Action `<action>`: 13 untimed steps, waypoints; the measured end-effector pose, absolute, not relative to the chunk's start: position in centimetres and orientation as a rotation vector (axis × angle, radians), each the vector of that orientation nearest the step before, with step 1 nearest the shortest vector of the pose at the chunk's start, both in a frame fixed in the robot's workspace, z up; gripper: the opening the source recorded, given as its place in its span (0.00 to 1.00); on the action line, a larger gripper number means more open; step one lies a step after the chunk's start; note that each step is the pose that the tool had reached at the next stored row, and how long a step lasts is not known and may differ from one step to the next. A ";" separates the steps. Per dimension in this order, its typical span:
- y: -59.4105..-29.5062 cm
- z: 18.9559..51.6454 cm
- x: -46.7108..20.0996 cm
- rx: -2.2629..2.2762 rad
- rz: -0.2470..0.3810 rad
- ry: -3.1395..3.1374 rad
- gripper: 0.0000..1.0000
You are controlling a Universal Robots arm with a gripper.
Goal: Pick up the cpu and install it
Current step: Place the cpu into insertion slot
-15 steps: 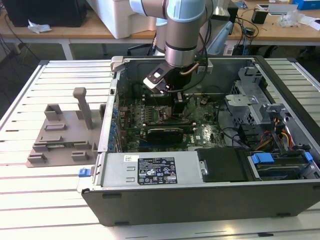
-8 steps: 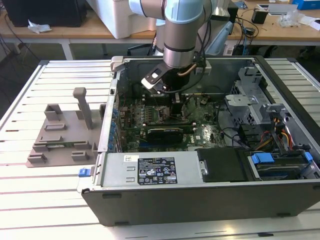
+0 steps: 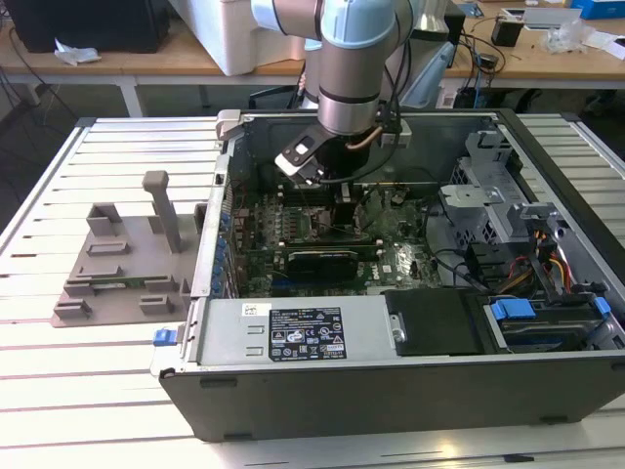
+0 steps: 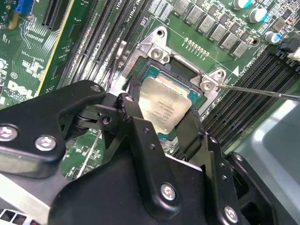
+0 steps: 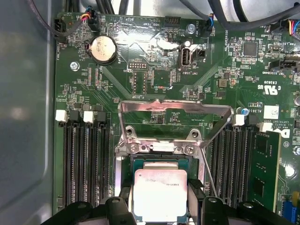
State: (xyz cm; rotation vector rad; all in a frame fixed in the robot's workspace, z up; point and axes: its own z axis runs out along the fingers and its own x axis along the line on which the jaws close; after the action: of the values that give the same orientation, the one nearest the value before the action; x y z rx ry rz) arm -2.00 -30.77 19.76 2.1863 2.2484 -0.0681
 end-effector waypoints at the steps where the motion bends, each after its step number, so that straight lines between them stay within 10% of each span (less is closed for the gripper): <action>1: -30.8 19.7 -2.0 2.187 -0.068 2.248 0.55; 13: -30.8 19.6 -1.8 2.186 -0.067 2.248 0.62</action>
State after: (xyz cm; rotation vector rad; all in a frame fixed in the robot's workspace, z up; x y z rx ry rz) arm -1.84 -30.76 19.61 2.1864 2.2484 -0.0671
